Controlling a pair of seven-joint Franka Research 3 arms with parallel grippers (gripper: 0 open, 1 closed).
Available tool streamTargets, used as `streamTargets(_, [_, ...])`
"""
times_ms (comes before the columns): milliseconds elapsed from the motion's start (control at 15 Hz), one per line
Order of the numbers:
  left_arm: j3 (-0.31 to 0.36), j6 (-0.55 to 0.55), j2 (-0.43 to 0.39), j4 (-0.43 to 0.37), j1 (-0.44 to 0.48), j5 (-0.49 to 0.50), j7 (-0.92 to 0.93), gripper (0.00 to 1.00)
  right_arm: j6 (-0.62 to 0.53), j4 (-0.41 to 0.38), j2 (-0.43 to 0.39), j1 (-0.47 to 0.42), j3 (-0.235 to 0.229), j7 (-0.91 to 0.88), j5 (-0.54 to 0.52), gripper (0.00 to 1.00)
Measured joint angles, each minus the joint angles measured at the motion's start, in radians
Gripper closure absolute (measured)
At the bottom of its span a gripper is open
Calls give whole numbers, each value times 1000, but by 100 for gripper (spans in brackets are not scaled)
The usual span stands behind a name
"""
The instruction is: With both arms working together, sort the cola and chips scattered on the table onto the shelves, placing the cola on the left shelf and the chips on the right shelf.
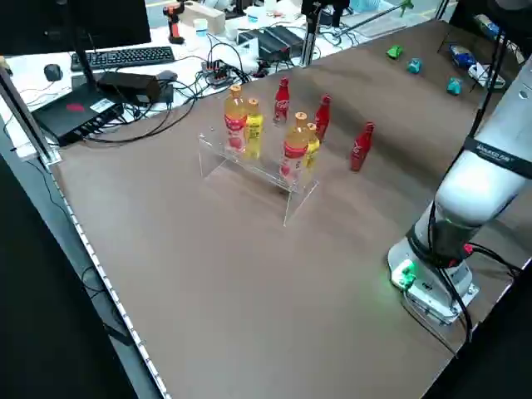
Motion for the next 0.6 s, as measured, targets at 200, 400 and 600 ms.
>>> streamTargets(200, [0,-20,0,1,2,11,0,0,0,34,0,-6,-2,1,5,0])
streamTargets(400, [0,-36,2,1,1,11,-2,0,-1,37,6,-7,-2,11,5,0])
streamTargets(600, [-1,-13,51,-1,-12,12,-2,0,56,36,64,-6,0,114,5,0])
